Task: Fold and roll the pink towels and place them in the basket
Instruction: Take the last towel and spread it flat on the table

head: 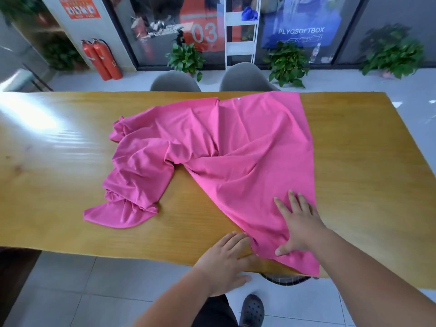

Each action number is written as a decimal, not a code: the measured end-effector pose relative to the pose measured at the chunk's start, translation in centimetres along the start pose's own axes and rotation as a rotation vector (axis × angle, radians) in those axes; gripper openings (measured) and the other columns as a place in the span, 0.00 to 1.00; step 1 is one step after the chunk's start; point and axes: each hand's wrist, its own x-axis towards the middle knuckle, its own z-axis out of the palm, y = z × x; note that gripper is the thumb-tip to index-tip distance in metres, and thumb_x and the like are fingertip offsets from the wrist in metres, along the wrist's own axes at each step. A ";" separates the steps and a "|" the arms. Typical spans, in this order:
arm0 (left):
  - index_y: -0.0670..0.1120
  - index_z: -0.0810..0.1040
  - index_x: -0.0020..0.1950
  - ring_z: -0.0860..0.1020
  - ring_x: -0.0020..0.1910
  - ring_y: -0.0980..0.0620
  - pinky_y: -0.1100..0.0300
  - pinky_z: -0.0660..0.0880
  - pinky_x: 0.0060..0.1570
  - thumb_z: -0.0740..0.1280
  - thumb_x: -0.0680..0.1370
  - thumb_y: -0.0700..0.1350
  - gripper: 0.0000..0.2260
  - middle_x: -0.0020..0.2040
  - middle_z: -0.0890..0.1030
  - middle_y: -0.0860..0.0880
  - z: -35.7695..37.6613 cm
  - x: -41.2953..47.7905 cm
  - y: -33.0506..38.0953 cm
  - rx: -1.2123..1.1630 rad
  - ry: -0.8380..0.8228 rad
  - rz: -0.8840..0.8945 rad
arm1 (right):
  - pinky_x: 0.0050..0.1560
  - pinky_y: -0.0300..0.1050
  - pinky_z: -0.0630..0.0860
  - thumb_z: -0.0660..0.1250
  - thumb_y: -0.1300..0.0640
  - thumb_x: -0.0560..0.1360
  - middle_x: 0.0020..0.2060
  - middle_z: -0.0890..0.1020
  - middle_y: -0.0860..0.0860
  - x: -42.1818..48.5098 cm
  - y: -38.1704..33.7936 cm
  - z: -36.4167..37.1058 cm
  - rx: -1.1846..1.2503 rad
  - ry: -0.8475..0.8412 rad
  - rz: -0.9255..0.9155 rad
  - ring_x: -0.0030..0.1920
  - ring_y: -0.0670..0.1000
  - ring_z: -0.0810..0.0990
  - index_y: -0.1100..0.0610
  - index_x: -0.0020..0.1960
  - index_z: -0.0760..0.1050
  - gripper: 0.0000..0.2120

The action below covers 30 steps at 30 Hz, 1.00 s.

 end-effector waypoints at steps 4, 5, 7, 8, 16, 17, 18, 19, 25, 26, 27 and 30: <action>0.54 0.67 0.78 0.58 0.84 0.41 0.40 0.58 0.81 0.54 0.85 0.64 0.24 0.83 0.61 0.41 -1.1 1.0 0.9 -0.103 0.072 -0.237 | 0.81 0.66 0.45 0.71 0.19 0.61 0.81 0.27 0.50 -0.7 -1.5 -0.2 0.068 0.076 -0.110 0.83 0.59 0.32 0.39 0.81 0.26 0.69; 0.52 0.63 0.81 0.56 0.84 0.42 0.42 0.55 0.82 0.52 0.86 0.65 0.27 0.84 0.58 0.40 -1.6 1.1 0.6 -0.121 0.053 -0.329 | 0.81 0.66 0.45 0.68 0.19 0.64 0.82 0.28 0.50 -0.8 -1.9 -0.1 0.099 0.096 -0.106 0.83 0.59 0.33 0.39 0.81 0.26 0.65; 0.48 0.57 0.84 0.54 0.85 0.43 0.46 0.48 0.84 0.49 0.86 0.65 0.31 0.85 0.56 0.40 -2.0 0.8 -0.1 -0.133 -0.046 -0.412 | 0.82 0.68 0.47 0.66 0.20 0.68 0.82 0.29 0.51 -1.0 -2.3 0.5 0.117 0.098 -0.064 0.84 0.60 0.35 0.39 0.82 0.27 0.62; 0.47 0.56 0.84 0.54 0.85 0.44 0.47 0.47 0.84 0.49 0.86 0.65 0.31 0.85 0.57 0.41 -1.8 0.5 -0.4 -0.108 -0.062 -0.397 | 0.81 0.69 0.49 0.67 0.21 0.68 0.82 0.29 0.52 -1.1 -2.3 0.9 0.107 0.085 -0.039 0.84 0.61 0.35 0.40 0.82 0.27 0.62; 0.50 0.64 0.81 0.62 0.81 0.42 0.43 0.57 0.81 0.54 0.85 0.65 0.29 0.82 0.64 0.45 0.8 -1.9 0.9 -0.045 -0.022 -0.355 | 0.81 0.71 0.49 0.78 0.27 0.62 0.83 0.31 0.54 -2.1 -1.4 1.7 -0.035 0.064 -0.058 0.83 0.63 0.35 0.41 0.82 0.27 0.71; 0.51 0.63 0.82 0.59 0.83 0.42 0.43 0.54 0.82 0.53 0.85 0.65 0.29 0.83 0.61 0.45 0.7 -1.8 1.0 -0.071 -0.014 -0.375 | 0.81 0.70 0.48 0.79 0.28 0.62 0.82 0.30 0.54 -2.2 -1.6 1.8 -0.058 0.055 -0.090 0.83 0.63 0.34 0.40 0.82 0.27 0.72; 0.52 0.61 0.82 0.55 0.84 0.42 0.43 0.50 0.82 0.52 0.85 0.65 0.29 0.84 0.59 0.45 0.6 -1.6 1.2 -0.099 -0.006 -0.407 | 0.81 0.70 0.47 0.80 0.30 0.61 0.82 0.30 0.54 -2.3 -1.7 1.9 -0.071 0.045 -0.105 0.83 0.63 0.34 0.40 0.82 0.27 0.73; 0.53 0.59 0.83 0.52 0.85 0.42 0.44 0.48 0.83 0.52 0.85 0.65 0.29 0.85 0.56 0.45 0.5 -1.5 1.3 -0.135 -0.009 -0.451 | 0.81 0.71 0.46 0.81 0.31 0.61 0.82 0.29 0.54 -2.4 -1.7 2.0 -0.074 0.026 -0.103 0.83 0.63 0.34 0.40 0.81 0.26 0.73; 0.54 0.51 0.85 0.43 0.85 0.42 0.43 0.46 0.83 0.50 0.86 0.65 0.30 0.86 0.43 0.45 -0.3 -3.9 -0.6 -0.219 -0.075 -0.705 | 0.80 0.74 0.47 0.82 0.30 0.58 0.81 0.28 0.56 -2.2 -1.3 1.2 -0.104 -0.120 -0.066 0.82 0.66 0.34 0.41 0.80 0.23 0.78; 0.54 0.51 0.85 0.42 0.85 0.41 0.43 0.46 0.83 0.49 0.86 0.65 0.30 0.86 0.41 0.44 -0.5 -4.4 -1.2 -0.216 -0.080 -0.727 | 0.80 0.73 0.47 0.80 0.28 0.58 0.81 0.28 0.56 -2.0 -1.9 0.9 -0.078 -0.118 -0.079 0.82 0.66 0.34 0.42 0.80 0.23 0.76; 0.54 0.50 0.85 0.41 0.85 0.41 0.43 0.46 0.83 0.49 0.86 0.65 0.31 0.86 0.40 0.44 -0.8 -4.8 -1.8 -0.211 -0.083 -0.752 | 0.80 0.73 0.46 0.78 0.26 0.60 0.81 0.29 0.55 -1.7 -2.7 0.4 -0.053 -0.100 -0.103 0.83 0.65 0.34 0.42 0.80 0.24 0.74; 0.54 0.48 0.86 0.40 0.85 0.40 0.43 0.46 0.83 0.50 0.86 0.66 0.32 0.86 0.38 0.43 -1.9 -5.8 -3.7 -0.209 -0.077 -0.831 | 0.80 0.72 0.46 0.72 0.25 0.67 0.83 0.31 0.53 -0.6 -6.0 -1.1 -0.016 -0.003 -0.208 0.83 0.63 0.35 0.42 0.82 0.28 0.65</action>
